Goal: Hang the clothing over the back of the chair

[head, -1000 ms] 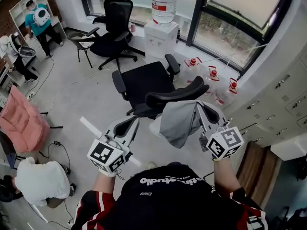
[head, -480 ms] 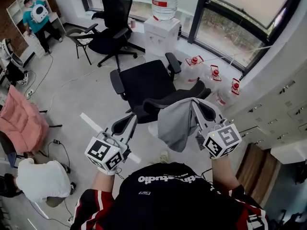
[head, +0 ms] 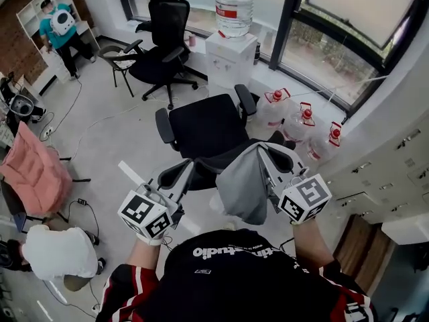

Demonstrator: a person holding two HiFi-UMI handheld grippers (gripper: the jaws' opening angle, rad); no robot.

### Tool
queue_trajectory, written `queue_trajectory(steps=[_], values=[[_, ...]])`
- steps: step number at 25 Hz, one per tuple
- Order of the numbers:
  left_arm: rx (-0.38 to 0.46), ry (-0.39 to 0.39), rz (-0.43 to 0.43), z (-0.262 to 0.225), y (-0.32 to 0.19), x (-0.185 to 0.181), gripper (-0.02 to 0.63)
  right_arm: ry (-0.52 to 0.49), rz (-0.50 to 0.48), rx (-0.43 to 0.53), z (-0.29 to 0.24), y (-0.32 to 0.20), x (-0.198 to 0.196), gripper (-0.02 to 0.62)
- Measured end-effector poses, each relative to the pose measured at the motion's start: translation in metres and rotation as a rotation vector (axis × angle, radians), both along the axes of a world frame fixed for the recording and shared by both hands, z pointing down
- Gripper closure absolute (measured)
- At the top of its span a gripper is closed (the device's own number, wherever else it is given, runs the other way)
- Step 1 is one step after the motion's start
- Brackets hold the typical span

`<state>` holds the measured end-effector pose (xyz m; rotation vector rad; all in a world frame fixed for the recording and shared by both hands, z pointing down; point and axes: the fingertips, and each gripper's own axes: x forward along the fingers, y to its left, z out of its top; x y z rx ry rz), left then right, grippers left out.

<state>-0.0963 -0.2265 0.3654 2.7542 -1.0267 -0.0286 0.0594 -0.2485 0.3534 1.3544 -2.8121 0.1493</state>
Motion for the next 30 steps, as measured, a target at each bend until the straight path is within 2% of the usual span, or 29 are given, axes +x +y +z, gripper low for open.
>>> queue_trajectory(steps=[9,19,30], values=[[-0.006,-0.036,-0.022,0.002,-0.033,0.01,0.583,0.025,-0.083,0.0,0.003,-0.043,-0.005,0.577],[-0.004,-0.03,-0.015,-0.002,-0.091,-0.022,0.584,0.053,-0.073,0.012,-0.002,-0.13,-0.038,0.577],[-0.003,-0.039,-0.029,-0.005,-0.13,-0.055,0.583,0.081,-0.064,0.03,-0.008,-0.224,-0.077,0.577]])
